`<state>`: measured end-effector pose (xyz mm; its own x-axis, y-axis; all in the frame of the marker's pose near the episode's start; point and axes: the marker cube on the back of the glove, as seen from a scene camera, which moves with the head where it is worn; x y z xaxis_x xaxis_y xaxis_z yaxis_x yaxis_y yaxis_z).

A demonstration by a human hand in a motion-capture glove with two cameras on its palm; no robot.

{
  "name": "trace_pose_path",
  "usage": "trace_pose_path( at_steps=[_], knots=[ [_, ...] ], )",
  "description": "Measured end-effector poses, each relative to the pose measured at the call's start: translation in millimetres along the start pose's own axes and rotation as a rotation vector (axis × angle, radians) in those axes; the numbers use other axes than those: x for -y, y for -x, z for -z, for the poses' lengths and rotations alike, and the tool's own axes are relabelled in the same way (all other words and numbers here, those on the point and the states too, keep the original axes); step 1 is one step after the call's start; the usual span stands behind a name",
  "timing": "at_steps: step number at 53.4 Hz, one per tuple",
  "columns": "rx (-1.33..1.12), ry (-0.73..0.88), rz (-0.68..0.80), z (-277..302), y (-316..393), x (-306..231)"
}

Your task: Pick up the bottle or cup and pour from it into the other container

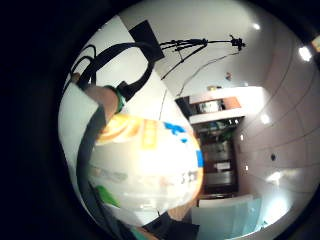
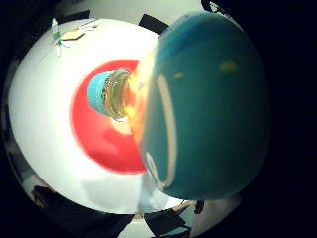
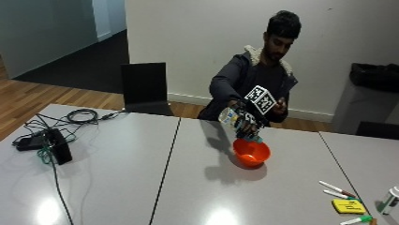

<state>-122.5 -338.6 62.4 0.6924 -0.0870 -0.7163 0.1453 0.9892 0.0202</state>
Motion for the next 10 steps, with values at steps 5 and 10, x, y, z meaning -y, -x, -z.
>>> trace_pose_path(
  at_steps=[5,10],
  knots=[
    [0.027,0.001,0.0,-2.0,-4.9,0.4],
    [0.055,-0.025,-0.028,-4.2,-6.6,0.4]
  ],
)
